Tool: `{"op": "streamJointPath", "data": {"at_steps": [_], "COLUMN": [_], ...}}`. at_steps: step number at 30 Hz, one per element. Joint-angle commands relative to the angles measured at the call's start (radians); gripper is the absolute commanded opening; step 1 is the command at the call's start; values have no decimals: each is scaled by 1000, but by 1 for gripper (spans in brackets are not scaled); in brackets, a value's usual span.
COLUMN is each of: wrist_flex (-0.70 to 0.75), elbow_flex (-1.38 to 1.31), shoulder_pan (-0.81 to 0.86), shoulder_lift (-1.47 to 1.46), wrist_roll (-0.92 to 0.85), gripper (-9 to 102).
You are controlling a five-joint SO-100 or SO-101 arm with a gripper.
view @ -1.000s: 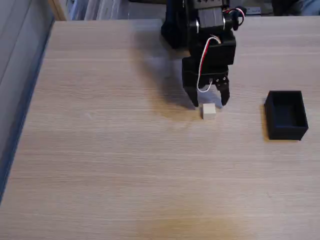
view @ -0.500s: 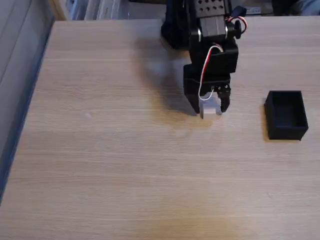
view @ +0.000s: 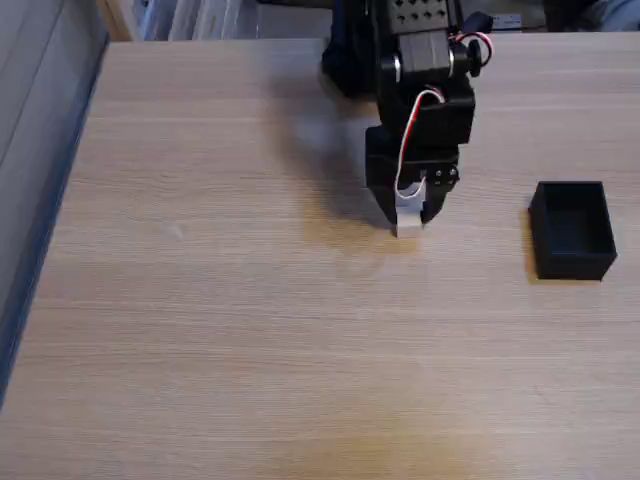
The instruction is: Pick a white block and place it in the black box.
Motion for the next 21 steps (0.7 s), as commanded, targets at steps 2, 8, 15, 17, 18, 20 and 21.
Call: {"op": "streamJointPath", "data": {"at_steps": [2, 8, 15, 17, 18, 20, 21], "wrist_flex": [2, 78, 212, 259, 281, 316, 334], "elbow_flex": [-3, -67, -172, -230, -261, -327, -360], "shoulder_pan": [3, -54, -192, -244, -272, -328, -356], "shoulder_lift": [87, 190, 278, 279, 279, 265, 253], "wrist_roll": [-15, -12, 52, 80, 95, 127, 144], "gripper": [0, 0, 0, 0, 0, 0, 0]}}
